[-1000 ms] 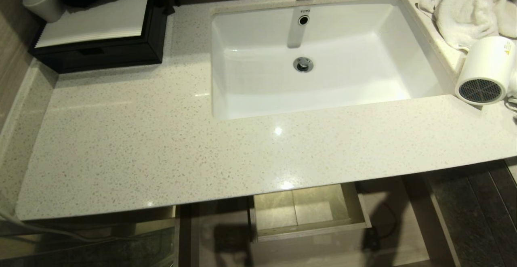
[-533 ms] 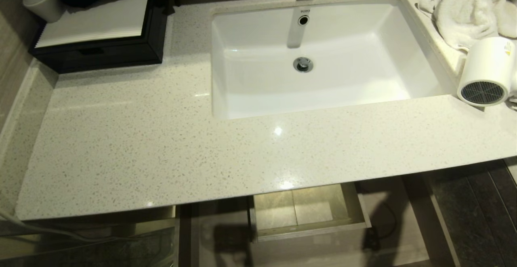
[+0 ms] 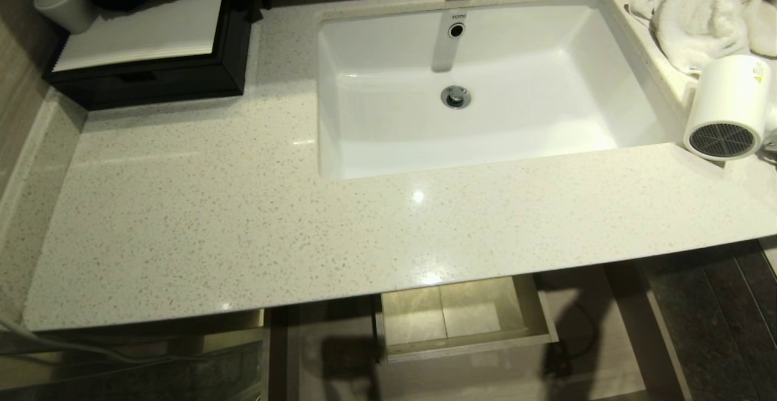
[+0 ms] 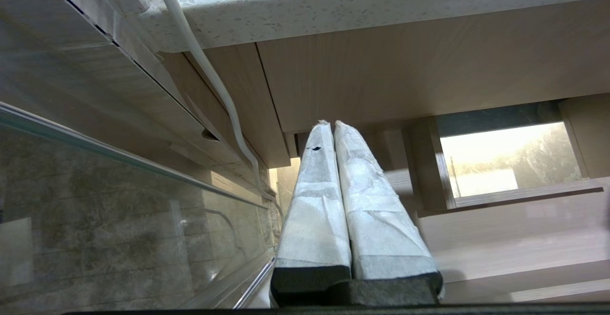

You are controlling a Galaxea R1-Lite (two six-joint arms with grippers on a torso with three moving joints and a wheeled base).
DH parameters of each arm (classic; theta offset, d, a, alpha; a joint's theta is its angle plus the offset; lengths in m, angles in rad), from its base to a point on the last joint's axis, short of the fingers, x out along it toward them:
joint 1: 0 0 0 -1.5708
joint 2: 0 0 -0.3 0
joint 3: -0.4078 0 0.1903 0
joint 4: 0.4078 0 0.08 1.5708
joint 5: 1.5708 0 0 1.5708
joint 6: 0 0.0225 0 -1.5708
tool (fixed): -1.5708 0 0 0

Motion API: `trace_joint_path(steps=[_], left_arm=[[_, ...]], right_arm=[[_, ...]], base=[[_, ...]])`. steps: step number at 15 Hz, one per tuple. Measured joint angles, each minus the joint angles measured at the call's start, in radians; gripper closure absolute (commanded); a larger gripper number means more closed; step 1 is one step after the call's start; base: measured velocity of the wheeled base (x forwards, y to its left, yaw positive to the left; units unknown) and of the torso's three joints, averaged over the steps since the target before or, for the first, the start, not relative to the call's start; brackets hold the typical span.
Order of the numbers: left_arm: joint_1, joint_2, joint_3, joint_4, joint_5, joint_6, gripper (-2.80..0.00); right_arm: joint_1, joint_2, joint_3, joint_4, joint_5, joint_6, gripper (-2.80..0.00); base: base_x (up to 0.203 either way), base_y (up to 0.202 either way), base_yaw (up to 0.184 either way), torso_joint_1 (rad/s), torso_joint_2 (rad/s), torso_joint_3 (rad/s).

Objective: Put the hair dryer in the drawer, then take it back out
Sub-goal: Pick up the hairdryer

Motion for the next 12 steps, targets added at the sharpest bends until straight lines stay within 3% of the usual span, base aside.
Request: trace_joint_path(steps=[8, 12], left_arm=[[0.0, 0.0, 0.0, 0.0, 0.0, 0.0, 0.0], [0.0, 0.0, 0.0, 0.0, 0.0, 0.0, 0.0]], right_arm=[[0.047, -0.076, -0.002, -0.036, -0.007, 0.096, 0.0], [0.082, -0.129, -0.001, -0.039, -0.08, 0.125, 0.0]], base=[[0.0, 0.0, 0.0, 0.0, 0.0, 0.0], [0.0, 0.0, 0.0, 0.0, 0.0, 0.0]])
